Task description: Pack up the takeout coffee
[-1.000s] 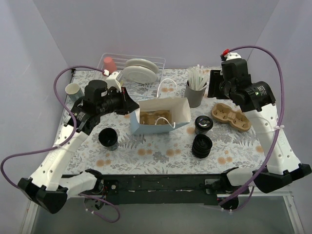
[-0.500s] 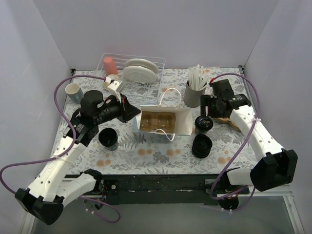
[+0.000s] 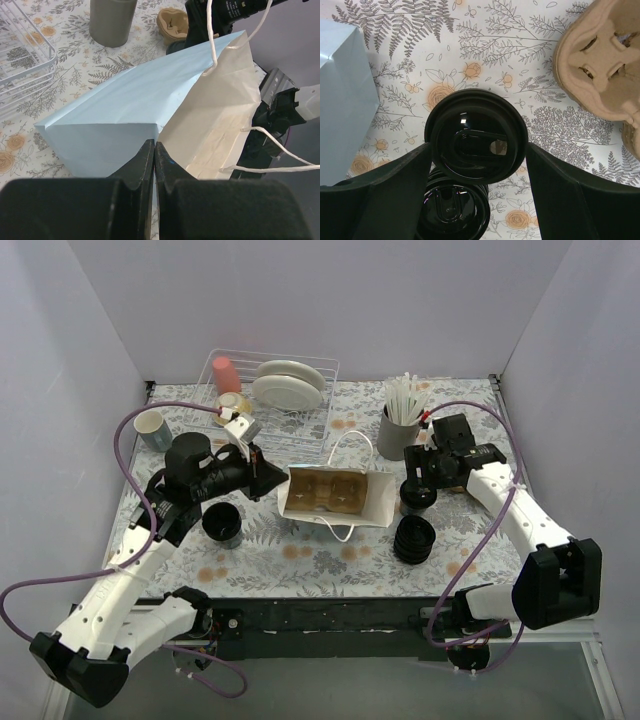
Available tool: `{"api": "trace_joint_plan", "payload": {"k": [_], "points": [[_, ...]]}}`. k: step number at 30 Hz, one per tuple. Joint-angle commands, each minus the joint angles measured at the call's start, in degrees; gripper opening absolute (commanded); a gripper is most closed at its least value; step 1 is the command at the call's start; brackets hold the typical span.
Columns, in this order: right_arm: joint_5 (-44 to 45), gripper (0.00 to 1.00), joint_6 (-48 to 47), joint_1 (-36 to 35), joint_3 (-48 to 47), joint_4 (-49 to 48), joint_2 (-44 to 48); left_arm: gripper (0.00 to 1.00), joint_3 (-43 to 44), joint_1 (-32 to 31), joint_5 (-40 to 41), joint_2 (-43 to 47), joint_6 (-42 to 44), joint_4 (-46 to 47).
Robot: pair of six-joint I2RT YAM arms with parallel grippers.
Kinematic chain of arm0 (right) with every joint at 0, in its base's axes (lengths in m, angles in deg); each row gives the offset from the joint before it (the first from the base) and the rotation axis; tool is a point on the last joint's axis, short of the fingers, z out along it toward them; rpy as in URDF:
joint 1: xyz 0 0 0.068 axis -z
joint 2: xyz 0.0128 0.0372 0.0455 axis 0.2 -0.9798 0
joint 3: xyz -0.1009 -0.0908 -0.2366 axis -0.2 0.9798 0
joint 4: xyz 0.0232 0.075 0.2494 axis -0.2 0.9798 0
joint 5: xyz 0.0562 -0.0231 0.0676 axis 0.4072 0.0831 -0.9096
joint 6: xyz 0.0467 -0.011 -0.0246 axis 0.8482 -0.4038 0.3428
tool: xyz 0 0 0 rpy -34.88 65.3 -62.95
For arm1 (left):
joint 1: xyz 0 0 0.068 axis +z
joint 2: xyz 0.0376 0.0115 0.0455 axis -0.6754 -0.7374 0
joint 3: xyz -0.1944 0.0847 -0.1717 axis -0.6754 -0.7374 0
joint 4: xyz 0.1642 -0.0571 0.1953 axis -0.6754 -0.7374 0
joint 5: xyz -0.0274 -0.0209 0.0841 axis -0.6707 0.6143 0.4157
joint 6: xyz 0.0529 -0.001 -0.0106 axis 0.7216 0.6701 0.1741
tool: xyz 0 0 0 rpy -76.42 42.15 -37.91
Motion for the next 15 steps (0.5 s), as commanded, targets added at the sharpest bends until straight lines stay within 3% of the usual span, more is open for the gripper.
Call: {"api": "trace_joint_plan", "payload": {"k": [1,15], "points": [[-1.8,0.82,-2.0,0.1,-0.1,-2.7,-0.9,0.0,-0.1,-0.1,-1.2,2.0,1.9,-0.4],[-1.5,0.81,-2.0,0.2,1.2,-2.1,-2.4,0.0,0.2,-0.1,-0.9,2.2,2.6,-1.7]]}}
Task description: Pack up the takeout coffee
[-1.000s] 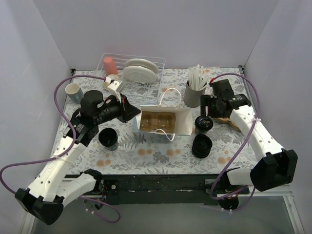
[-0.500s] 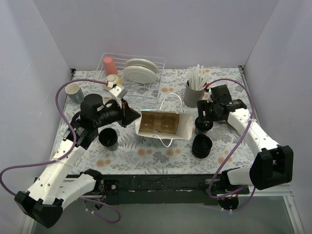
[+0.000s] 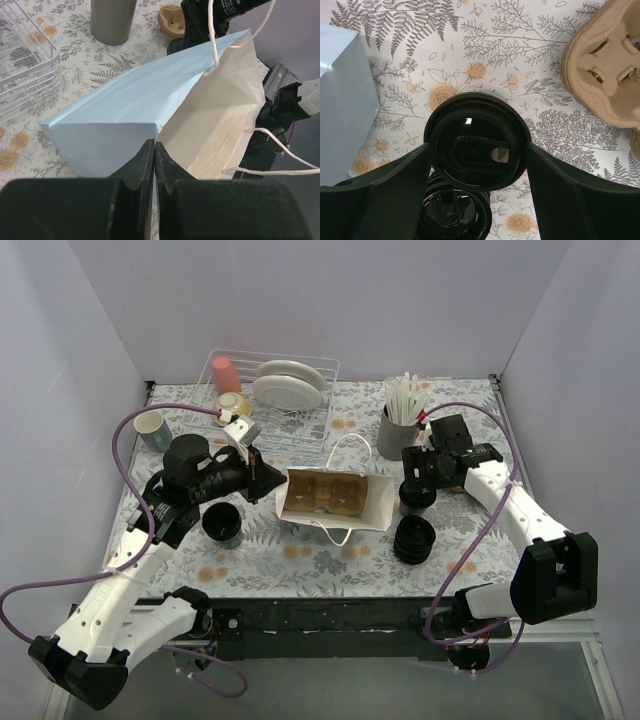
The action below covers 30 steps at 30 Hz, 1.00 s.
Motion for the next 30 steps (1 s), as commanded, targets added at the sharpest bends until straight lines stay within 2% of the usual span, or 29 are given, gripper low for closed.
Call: {"api": "trace_joint_plan", "payload": {"k": [1,9,16,19,30], "points": [[-0.6,0.81,-1.1,0.1,0.9,-1.0,-0.8,0.0,0.3,-0.1,-0.9,1.4,0.9,-0.5],[1.8,0.78,0.1,0.1,0.7,0.1,-1.5,0.0,0.7,-0.1,-0.7,1.5,0.9,-0.9],[0.9,0.82,1.4,0.1,-4.2,2.0,0.1,0.0,1.0,-0.1,-0.2,1.5,1.1,-1.5],[1.1,0.88,1.3,0.1,-5.0,2.6,0.5,0.0,1.0,-0.1,-0.2,1.5,1.0,-1.5],[3.2,0.89,0.2,0.0,-4.2,3.8,-0.3,0.0,1.2,-0.1,-0.3,1.1,0.8,-1.4]]}}
